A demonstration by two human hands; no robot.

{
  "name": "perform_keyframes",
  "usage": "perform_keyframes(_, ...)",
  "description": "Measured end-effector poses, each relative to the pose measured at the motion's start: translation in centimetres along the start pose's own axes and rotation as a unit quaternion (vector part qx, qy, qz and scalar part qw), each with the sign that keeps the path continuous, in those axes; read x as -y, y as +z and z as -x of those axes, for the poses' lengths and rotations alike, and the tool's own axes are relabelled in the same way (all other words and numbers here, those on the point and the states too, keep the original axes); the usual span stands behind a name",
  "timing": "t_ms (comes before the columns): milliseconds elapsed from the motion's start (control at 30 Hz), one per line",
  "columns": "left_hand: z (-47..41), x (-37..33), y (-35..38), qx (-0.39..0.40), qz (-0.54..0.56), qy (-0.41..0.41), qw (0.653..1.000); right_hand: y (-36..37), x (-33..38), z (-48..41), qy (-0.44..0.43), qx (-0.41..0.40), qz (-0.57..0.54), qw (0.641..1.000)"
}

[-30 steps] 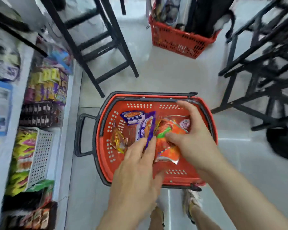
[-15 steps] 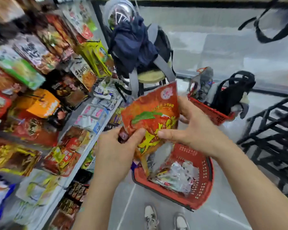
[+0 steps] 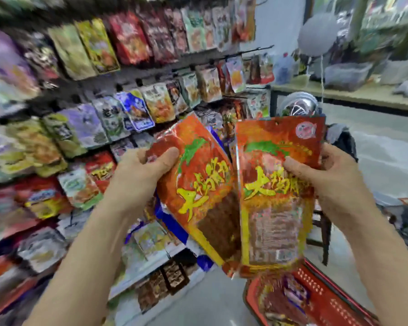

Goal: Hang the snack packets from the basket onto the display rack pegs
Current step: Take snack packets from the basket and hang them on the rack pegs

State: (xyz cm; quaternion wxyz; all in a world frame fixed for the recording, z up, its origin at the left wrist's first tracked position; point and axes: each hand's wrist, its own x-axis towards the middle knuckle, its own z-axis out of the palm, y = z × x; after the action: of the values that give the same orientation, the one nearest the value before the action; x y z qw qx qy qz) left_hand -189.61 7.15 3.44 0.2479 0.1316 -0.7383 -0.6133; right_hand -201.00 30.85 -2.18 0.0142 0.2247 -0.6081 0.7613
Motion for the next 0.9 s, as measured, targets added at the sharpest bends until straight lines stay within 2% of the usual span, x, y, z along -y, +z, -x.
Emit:
perform_keyframes(67,0.1,-1.0,-2.9,-0.009,-0.022,0.017,1.000,1.7,1.1,0.2,0.022,0.081,-0.048,0.995)
perform_keyframes(200,0.3,-3.0,-7.8,-0.001,-0.064,0.034,0.997,6.8,2.5,0.4,0.009,0.247,-0.029,0.969)
perform_keyframes(300,0.5,-3.9,-11.0,0.024,-0.084,0.034,0.996,13.3,2.8,0.4,-0.020,0.312,-0.017,0.950)
perform_keyframes(367,0.9,-4.4,-12.6,0.050,-0.094,0.041,0.993,17.4,2.4,0.3,-0.036,0.305,-0.010,0.952)
perform_keyframes(433,1.1,-4.4,-15.1,0.047,-0.116,0.066,0.990,21.7,1.7,0.4,-0.038,0.264,-0.029,0.963)
perform_keyframes(567,1.0,-3.6,-22.1,-0.035,-0.161,0.113,0.980,29.5,0.4,2.1,-0.080,0.167,-0.020,0.982)
perform_keyframes(700,1.0,-2.5,-27.6,-0.076,-0.181,0.118,0.974,35.7,-0.4,3.9,-0.041,0.212,-0.028,0.976)
perform_keyframes(800,1.4,-1.8,-31.3,-0.084,-0.192,0.131,0.969,39.2,-0.7,5.3,-0.126,0.180,0.062,0.974)
perform_keyframes(900,1.8,-1.1,-34.3,-0.097,-0.181,0.150,0.967,42.0,-1.0,6.6,-0.239,0.139,0.148,0.950)
